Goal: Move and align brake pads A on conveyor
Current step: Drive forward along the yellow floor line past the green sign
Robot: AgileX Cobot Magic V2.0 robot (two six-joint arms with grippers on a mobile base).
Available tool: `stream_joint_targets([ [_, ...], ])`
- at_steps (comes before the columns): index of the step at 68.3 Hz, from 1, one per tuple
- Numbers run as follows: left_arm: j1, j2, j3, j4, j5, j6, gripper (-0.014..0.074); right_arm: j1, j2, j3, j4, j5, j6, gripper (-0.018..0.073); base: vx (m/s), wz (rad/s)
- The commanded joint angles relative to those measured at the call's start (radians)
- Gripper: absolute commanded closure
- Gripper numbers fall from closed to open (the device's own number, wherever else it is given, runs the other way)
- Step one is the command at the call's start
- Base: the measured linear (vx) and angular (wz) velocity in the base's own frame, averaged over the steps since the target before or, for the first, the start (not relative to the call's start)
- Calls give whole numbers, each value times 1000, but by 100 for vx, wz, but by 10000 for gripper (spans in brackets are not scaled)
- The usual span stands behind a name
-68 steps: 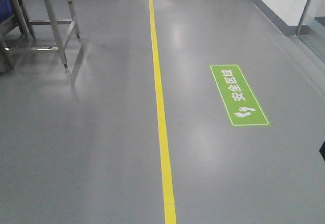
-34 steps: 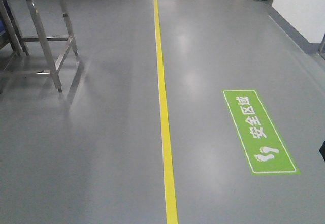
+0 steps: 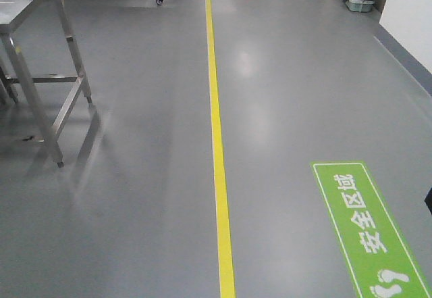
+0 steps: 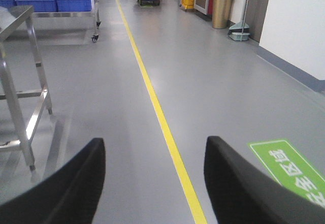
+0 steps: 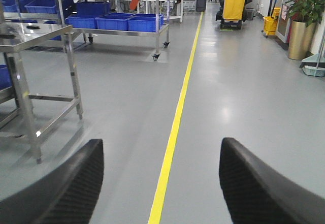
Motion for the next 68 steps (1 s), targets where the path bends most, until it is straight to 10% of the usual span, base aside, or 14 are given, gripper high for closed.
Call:
stream_joint_targets([
  [1,0,16,-28,-7,-69,-1,190,-2,11,-29,-8,-75,-6,88,80,-5],
  [68,0,16,-28,-7,-68,-1,190,-2,11,-29,-8,-75,-6,88,76,4],
])
